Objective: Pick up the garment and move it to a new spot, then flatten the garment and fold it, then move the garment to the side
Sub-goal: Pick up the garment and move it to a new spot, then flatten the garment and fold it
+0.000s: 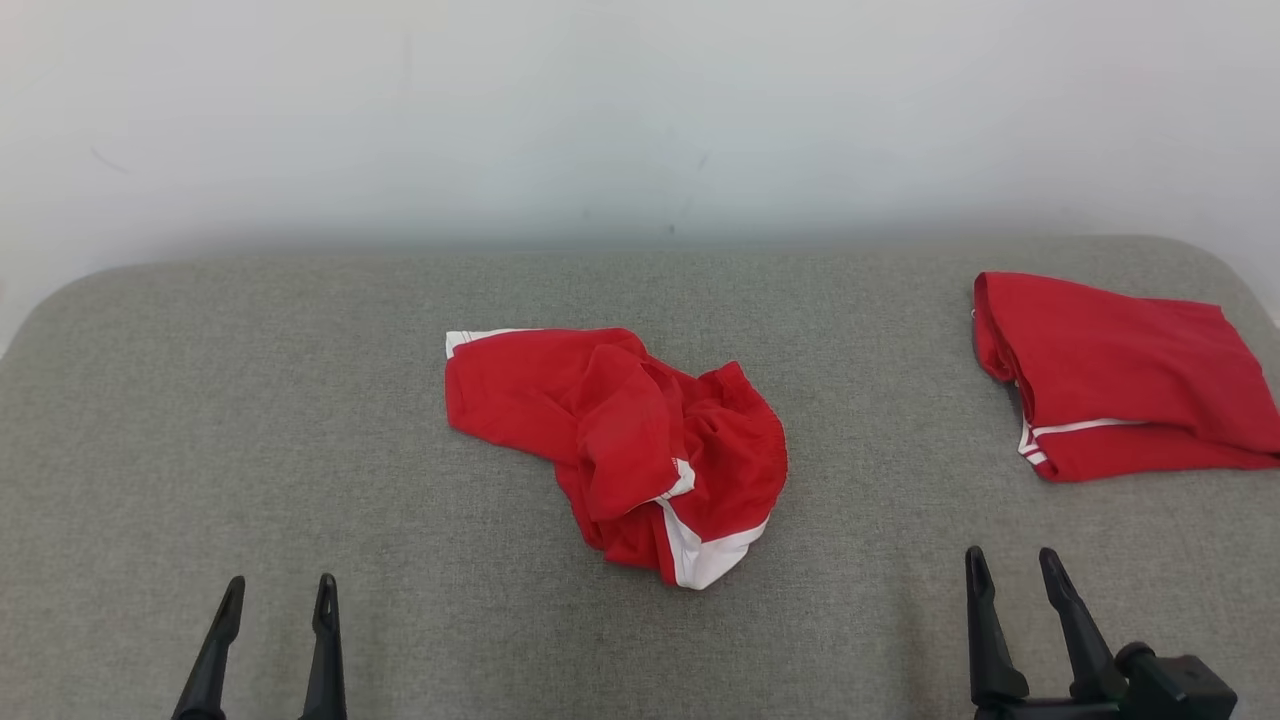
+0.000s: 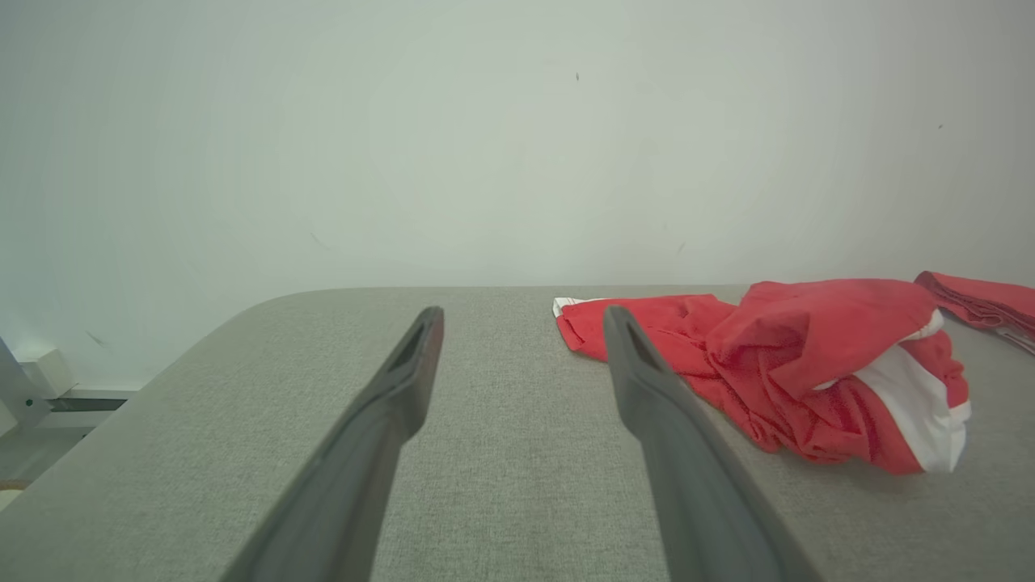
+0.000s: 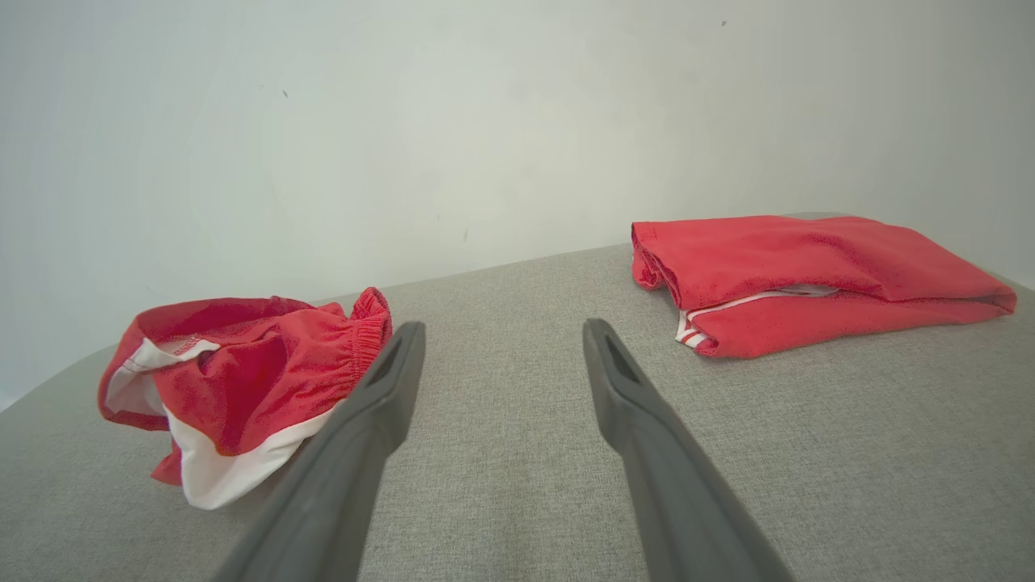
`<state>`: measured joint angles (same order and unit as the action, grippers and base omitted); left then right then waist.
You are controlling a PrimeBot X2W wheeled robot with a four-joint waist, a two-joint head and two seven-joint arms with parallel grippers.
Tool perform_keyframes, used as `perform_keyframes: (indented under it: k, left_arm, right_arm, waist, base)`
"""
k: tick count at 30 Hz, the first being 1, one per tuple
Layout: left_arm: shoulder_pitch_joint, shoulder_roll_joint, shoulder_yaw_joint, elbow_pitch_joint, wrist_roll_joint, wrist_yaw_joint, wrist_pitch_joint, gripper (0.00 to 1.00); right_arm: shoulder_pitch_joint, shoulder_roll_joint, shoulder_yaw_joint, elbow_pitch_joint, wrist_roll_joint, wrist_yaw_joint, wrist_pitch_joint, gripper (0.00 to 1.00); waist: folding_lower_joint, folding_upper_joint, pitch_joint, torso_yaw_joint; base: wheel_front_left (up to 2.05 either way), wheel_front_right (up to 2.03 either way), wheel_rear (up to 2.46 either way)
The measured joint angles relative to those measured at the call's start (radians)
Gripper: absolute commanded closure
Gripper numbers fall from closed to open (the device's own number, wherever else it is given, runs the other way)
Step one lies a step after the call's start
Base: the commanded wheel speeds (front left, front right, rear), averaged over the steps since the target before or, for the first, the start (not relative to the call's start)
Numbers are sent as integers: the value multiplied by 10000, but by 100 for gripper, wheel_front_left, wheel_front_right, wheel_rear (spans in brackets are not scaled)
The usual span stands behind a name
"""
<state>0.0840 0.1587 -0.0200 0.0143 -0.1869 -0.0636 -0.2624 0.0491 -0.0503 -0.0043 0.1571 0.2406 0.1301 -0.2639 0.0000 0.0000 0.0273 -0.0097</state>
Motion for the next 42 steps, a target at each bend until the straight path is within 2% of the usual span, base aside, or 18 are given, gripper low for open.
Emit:
perform_keyframes:
  k: [7,14,42]
  left_arm:
    - [209,-500,633,219,479,-412,0,0]
    - [404,-755,903,295,642,-598,0,0]
    - [701,-1039,1012,245,901,-660,0,0]
  right_arm:
    - [293,0,-98,-29,13,0,0,0]
    - [367,0,-96,42,15,0,0,0]
    - [525,0,15,138,-2,0,0,0]
  waist:
    - [0,0,-90,128]
    - [0,0,-193,156]
    - [0,0,-318,224]
  base:
    - [0,0,0]
    - [0,0,0]
    - [0,0,0]
